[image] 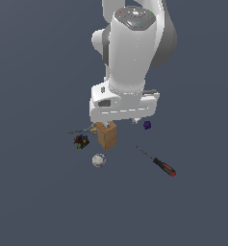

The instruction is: Pick up a designated object from a clutter of objects.

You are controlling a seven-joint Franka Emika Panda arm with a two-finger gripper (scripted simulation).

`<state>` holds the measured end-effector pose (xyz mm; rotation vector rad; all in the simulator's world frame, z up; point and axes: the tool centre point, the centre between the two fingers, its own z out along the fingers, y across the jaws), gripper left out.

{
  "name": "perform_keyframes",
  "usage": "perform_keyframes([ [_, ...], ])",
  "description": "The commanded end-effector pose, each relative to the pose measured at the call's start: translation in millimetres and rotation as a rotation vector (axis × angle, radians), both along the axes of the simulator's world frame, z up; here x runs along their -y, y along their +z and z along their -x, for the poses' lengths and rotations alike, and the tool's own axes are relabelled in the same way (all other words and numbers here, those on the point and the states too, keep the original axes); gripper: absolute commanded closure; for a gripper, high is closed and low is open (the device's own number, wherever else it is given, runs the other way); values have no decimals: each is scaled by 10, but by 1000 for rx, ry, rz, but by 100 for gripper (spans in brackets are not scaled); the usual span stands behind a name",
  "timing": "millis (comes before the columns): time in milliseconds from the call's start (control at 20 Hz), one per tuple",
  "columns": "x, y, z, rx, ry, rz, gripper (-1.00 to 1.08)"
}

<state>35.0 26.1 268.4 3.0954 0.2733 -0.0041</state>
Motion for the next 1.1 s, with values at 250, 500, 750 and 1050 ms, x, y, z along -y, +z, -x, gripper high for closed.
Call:
perform_keyframes([
  [250,-604,-716,-261,-7,253,9,-92],
  [500,-1042,-1227,-338,-10,421,1,-92],
  [750,-1390,-1630,-340,-12,548,-13,-92],
  [1050,-1652,-1934,-308,-12,642,-27,-92],
])
